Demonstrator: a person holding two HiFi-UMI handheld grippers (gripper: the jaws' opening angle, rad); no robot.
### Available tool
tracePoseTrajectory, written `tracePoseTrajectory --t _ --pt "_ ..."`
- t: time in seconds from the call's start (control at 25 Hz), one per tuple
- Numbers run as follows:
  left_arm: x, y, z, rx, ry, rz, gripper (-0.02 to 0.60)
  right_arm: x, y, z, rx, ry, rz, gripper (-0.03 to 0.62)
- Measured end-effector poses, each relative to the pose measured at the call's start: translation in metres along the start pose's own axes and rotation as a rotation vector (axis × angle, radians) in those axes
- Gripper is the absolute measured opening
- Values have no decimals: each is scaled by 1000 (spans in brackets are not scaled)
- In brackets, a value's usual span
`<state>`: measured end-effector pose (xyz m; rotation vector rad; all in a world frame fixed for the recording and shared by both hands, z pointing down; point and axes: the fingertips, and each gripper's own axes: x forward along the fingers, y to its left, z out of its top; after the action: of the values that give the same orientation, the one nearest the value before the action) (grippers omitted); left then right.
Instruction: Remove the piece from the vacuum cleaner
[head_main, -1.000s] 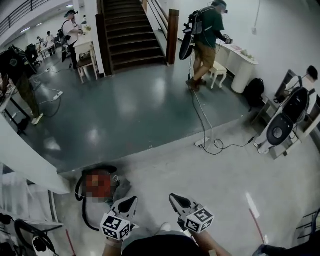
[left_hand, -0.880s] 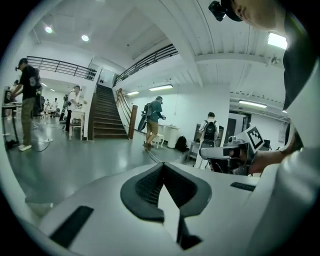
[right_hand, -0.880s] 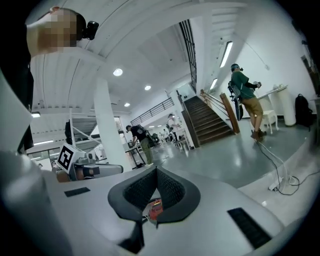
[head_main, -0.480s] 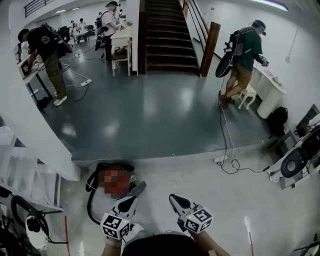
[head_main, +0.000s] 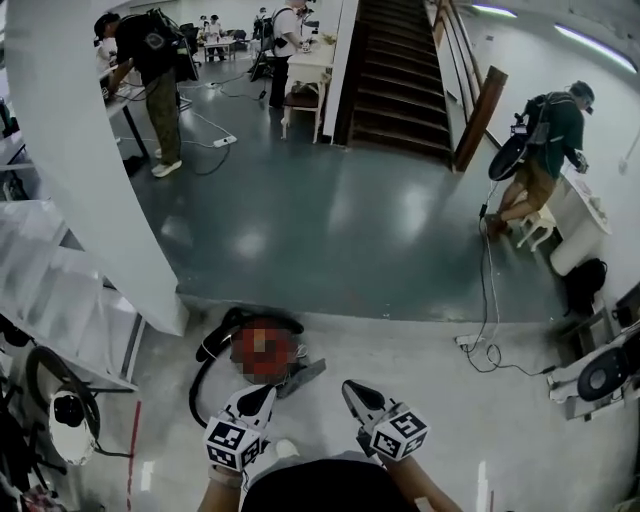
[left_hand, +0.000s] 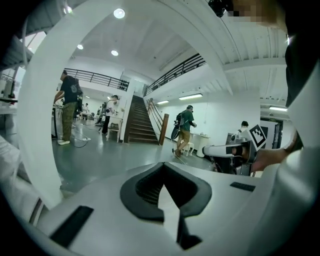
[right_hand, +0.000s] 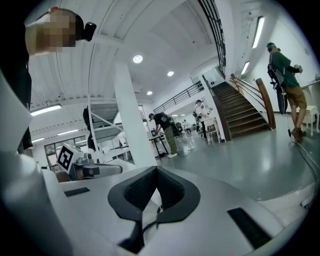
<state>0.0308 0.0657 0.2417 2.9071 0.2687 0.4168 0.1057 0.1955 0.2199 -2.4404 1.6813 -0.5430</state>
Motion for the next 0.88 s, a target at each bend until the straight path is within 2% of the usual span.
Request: tracePoseTrajectory --t 0.28,0.56,0.88 --pt "-40 58 -21 -57 -2 102 17 60 37 -13 -51 80 84 26" --pt "-61 89 -40 -106 7 172 17 106 61 -26 -90 151 170 28" --pt "-40 112 -55 -136 45 230 17 145 36 -41 -91 229 235 28"
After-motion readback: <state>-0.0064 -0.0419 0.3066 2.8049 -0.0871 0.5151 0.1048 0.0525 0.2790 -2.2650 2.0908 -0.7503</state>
